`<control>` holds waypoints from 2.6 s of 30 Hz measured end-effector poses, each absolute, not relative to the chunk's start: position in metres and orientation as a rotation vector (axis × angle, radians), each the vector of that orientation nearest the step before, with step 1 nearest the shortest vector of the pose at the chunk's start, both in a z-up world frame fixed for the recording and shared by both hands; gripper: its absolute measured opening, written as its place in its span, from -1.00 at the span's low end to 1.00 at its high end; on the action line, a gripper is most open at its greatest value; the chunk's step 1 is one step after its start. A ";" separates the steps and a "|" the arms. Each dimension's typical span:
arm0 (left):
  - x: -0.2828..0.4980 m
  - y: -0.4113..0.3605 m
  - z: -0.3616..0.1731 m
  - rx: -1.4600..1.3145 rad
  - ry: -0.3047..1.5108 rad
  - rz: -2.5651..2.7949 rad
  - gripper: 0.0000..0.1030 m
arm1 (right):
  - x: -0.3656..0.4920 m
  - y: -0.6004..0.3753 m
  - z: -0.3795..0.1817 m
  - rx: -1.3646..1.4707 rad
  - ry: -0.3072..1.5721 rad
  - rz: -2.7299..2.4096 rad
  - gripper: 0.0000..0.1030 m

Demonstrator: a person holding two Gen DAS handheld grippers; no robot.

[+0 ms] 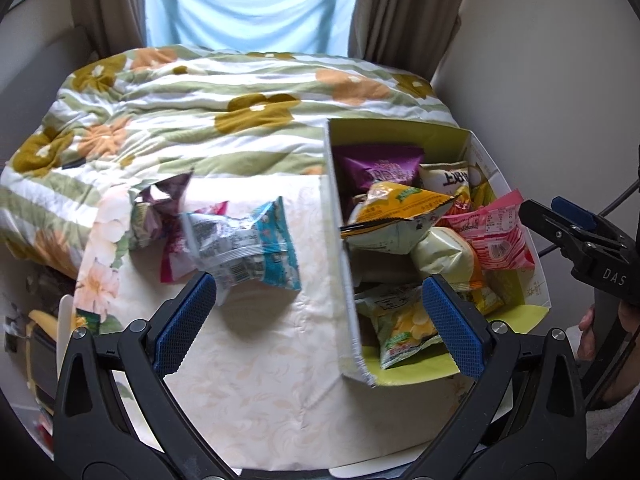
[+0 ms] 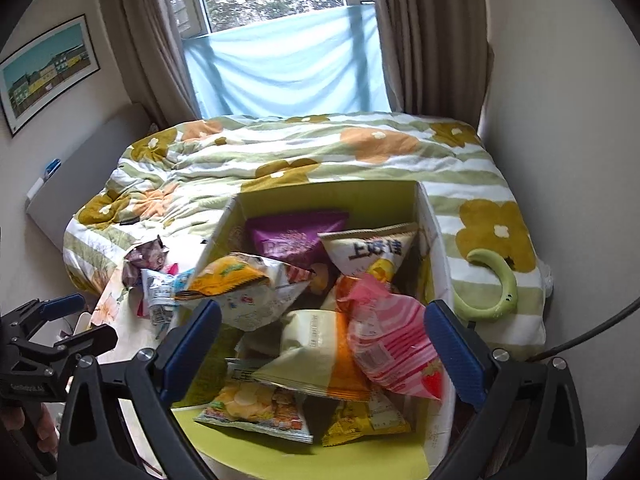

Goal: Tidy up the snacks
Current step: 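Move both grippers toward the last bags on the table, then grasp the dark purple bag with the left gripper while the right grasps the white-blue bag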

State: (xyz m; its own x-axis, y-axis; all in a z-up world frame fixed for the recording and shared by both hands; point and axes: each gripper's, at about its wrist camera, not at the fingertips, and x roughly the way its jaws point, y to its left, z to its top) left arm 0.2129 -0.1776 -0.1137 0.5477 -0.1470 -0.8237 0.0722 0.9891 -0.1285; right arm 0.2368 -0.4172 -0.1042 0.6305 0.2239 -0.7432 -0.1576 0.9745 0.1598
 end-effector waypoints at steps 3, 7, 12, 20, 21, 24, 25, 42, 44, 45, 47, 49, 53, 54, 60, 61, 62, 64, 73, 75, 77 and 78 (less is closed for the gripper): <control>0.202 -0.153 -0.108 -0.093 0.962 -0.090 0.98 | 0.233 -0.400 -0.097 0.077 0.844 0.248 0.96; 0.189 -0.116 -0.100 -0.103 0.943 -0.041 0.98 | 0.227 -0.368 -0.085 0.057 0.820 0.281 0.96; 0.173 -0.060 -0.095 -0.132 0.933 0.003 0.98 | 0.219 -0.323 -0.075 0.057 0.800 0.327 0.96; 0.165 0.015 -0.103 -0.172 0.958 0.022 0.98 | 0.209 -0.246 -0.084 0.034 0.818 0.362 0.96; 0.165 0.023 -0.104 -0.177 0.961 0.018 0.98 | 0.209 -0.235 -0.087 0.032 0.825 0.362 0.96; 0.171 0.046 -0.107 -0.183 0.965 -0.005 0.98 | 0.209 -0.213 -0.096 0.029 0.844 0.356 0.96; 0.174 0.052 -0.107 -0.183 0.966 -0.013 0.98 | 0.210 -0.204 -0.100 0.027 0.851 0.350 0.96; 0.276 0.085 -0.149 -0.138 1.040 -0.233 0.98 | 0.231 -0.125 -0.171 -0.048 0.959 0.164 0.96; 0.289 0.080 -0.158 -0.128 1.054 -0.246 0.98 | 0.234 -0.122 -0.180 -0.071 0.976 0.143 0.96; 0.295 0.077 -0.162 -0.126 1.060 -0.250 0.98 | 0.236 -0.121 -0.186 -0.081 0.983 0.136 0.96; 0.308 0.072 -0.171 -0.121 1.073 -0.259 0.98 | 0.239 -0.119 -0.196 -0.095 0.994 0.126 0.96; 0.320 0.068 -0.180 -0.112 1.088 -0.264 0.98 | 0.244 -0.118 -0.205 -0.119 1.001 0.112 0.96; 0.342 0.059 -0.197 -0.096 1.122 -0.273 0.98 | 0.258 -0.120 -0.223 -0.146 1.018 0.087 0.96; 0.346 0.056 -0.200 -0.092 1.130 -0.276 0.98 | 0.262 -0.122 -0.228 -0.142 1.028 0.083 0.96; 0.381 0.037 -0.229 -0.062 1.193 -0.294 0.98 | 0.279 -0.120 -0.250 -0.201 1.083 0.073 0.96; 0.387 0.034 -0.235 -0.059 1.205 -0.297 0.98 | 0.281 -0.120 -0.252 -0.212 1.085 0.071 0.96; 0.392 0.031 -0.242 -0.054 1.220 -0.300 0.98 | 0.283 -0.119 -0.253 -0.221 1.085 0.069 0.96; 0.402 0.026 -0.257 -0.045 1.253 -0.302 0.98 | 0.287 -0.117 -0.257 -0.242 1.091 0.064 0.96; 0.420 0.025 -0.298 -0.064 1.354 -0.314 0.48 | 0.303 -0.111 -0.277 -0.294 1.114 0.072 0.96; 0.418 0.026 -0.302 -0.080 1.362 -0.326 0.44 | 0.305 -0.110 -0.280 -0.297 1.115 0.078 0.96; 0.416 0.027 -0.301 -0.084 1.351 -0.328 0.39 | 0.310 -0.110 -0.282 -0.294 1.120 0.085 0.96; 0.416 0.027 -0.301 -0.078 1.350 -0.328 0.35 | 0.312 -0.110 -0.283 -0.288 1.125 0.090 0.96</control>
